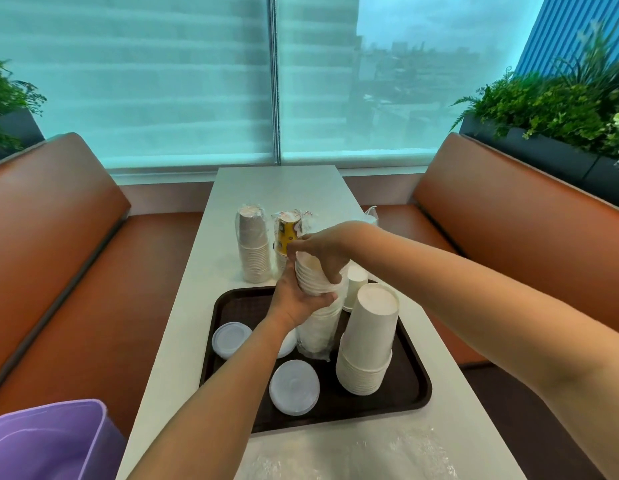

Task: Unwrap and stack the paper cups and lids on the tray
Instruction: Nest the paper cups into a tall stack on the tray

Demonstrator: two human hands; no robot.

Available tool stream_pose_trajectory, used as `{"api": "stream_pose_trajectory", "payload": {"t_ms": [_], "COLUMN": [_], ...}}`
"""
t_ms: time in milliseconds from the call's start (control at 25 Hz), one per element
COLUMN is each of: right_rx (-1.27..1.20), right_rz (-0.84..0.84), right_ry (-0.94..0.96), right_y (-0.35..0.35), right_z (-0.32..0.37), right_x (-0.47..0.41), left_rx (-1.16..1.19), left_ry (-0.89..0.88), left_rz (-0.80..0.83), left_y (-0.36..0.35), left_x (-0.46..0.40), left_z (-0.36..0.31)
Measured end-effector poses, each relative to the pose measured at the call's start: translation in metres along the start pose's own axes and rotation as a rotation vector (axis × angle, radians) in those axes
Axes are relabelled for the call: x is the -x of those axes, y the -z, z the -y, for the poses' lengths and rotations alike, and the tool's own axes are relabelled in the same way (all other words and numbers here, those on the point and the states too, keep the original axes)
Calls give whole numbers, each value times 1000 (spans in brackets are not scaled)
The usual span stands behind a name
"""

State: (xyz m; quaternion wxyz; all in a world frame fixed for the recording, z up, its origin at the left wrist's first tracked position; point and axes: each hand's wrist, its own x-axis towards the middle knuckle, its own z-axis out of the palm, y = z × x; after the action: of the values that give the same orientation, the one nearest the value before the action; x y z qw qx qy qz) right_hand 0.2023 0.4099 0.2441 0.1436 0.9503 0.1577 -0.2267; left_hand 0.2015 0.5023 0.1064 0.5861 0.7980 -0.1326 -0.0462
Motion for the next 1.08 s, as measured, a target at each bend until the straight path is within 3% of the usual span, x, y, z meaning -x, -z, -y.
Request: {"api": "stream_pose_trajectory", "payload": {"t_ms": [200, 400, 640, 1080], "right_rx": [38, 74, 238, 158], "right_rz": [-12, -217, -270, -446], "right_ry": [-2, -102, -101, -100], "right_y": [9, 30, 20, 49], "right_z": [4, -1, -7, -14], "right_x": [3, 38, 60, 87], "left_rx": [33, -19, -45, -23], "left_ry": [-28, -41, -59, -51], "left_rz": [25, 37, 66, 56], "left_y": [5, 12, 6, 11], "left_x": [7, 4, 5, 7], "left_z": [-2, 0, 0, 2]}}
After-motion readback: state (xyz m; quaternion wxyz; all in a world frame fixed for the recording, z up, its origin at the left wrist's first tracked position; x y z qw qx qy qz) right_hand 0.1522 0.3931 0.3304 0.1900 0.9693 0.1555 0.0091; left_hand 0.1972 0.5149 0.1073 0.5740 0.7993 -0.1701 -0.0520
